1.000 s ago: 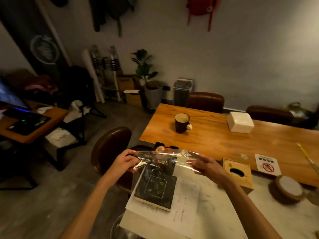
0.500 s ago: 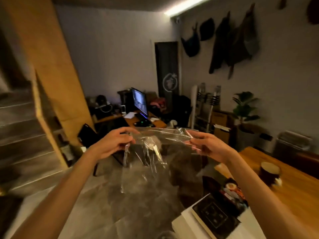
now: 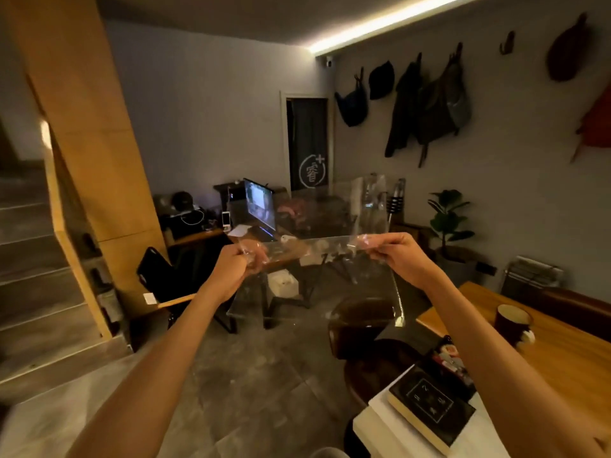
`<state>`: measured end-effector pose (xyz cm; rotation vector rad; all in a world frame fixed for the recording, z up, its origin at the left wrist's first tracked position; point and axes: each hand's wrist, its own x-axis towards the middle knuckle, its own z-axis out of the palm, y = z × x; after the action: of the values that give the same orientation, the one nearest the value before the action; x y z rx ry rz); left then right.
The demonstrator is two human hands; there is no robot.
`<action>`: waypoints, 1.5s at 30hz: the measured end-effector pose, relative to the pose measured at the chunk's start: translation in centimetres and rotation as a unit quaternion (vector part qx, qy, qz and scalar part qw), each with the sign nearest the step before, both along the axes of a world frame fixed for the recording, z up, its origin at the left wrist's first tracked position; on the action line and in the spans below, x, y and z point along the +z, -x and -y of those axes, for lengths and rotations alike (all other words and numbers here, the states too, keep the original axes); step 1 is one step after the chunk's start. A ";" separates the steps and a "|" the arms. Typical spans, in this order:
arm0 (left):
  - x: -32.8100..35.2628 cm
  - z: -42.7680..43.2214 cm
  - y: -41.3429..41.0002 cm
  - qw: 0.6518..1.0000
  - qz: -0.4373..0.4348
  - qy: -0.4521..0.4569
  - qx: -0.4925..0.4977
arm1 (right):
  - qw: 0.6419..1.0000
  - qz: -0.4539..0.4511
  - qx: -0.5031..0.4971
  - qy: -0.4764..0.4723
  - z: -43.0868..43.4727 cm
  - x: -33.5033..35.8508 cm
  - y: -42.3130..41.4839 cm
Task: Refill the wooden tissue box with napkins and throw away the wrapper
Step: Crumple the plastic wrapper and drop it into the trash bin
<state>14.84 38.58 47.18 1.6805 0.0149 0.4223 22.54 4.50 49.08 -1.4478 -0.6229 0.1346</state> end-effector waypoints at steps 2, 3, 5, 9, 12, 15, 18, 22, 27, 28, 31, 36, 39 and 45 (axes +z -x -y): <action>-1.7 -1.7 -0.2 1.000 -0.011 -0.017 0.001 | 0.992 -0.099 0.079 -0.018 -0.2 -0.5 0.2; -2.3 -2.6 -0.2 0.999 -0.003 -0.035 -0.011 | 0.983 -0.143 0.111 -0.036 -0.4 -0.3 0.3; -3.4 -4.3 0.2 0.995 0.013 -0.085 -0.050 | 0.969 -0.201 0.138 -0.043 -1.4 0.5 0.8; -5.6 -6.9 0.6 0.995 -0.027 -0.049 -0.079 | 0.986 -0.104 0.089 0.095 -5.0 2.7 2.1; -6.7 -9.5 0.9 0.965 -0.111 0.097 -0.217 | 0.967 0.084 0.025 0.240 -7.9 4.6 3.1; -6.4 -11.2 1.4 0.966 -0.052 0.171 -0.187 | 0.950 0.123 0.021 0.287 -10.1 7.2 3.6; -1.9 -10.4 1.1 0.989 0.079 -0.047 -0.112 | 0.919 0.156 0.070 0.355 -12.5 9.5 3.9; 5.0 -6.7 0.8 0.931 0.011 -0.238 -0.278 | 0.870 0.219 0.075 0.436 -16.2 12.8 4.4; 5.3 -4.8 -0.9 0.942 0.048 -0.167 -0.288 | 0.883 0.241 0.030 0.401 -16.6 15.9 4.7; 5.0 -5.0 -1.1 0.947 0.064 -0.137 -0.284 | 0.885 0.254 0.006 0.392 -16.1 16.2 4.9; 4.3 -5.9 -1.6 0.963 0.070 -0.030 -0.258 | 0.944 0.225 -0.076 0.230 -11.9 15.0 4.8; 2.4 -6.6 -2.2 0.964 0.020 0.153 -0.217 | 0.997 -0.014 -0.022 0.074 -6.8 6.3 4.8; 1.4 -6.0 -2.5 0.964 0.001 0.161 -0.210 | 0.990 -0.036 -0.022 0.132 -8.7 1.9 4.7; 0.3 -5.2 -2.2 0.940 -0.034 0.202 -0.272 | 0.994 -0.040 -0.088 0.058 -9.7 -1.4 3.9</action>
<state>17.03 43.82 47.51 1.2240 -0.2895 -0.0606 18.68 14.24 47.65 -1.5937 -0.4246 0.0915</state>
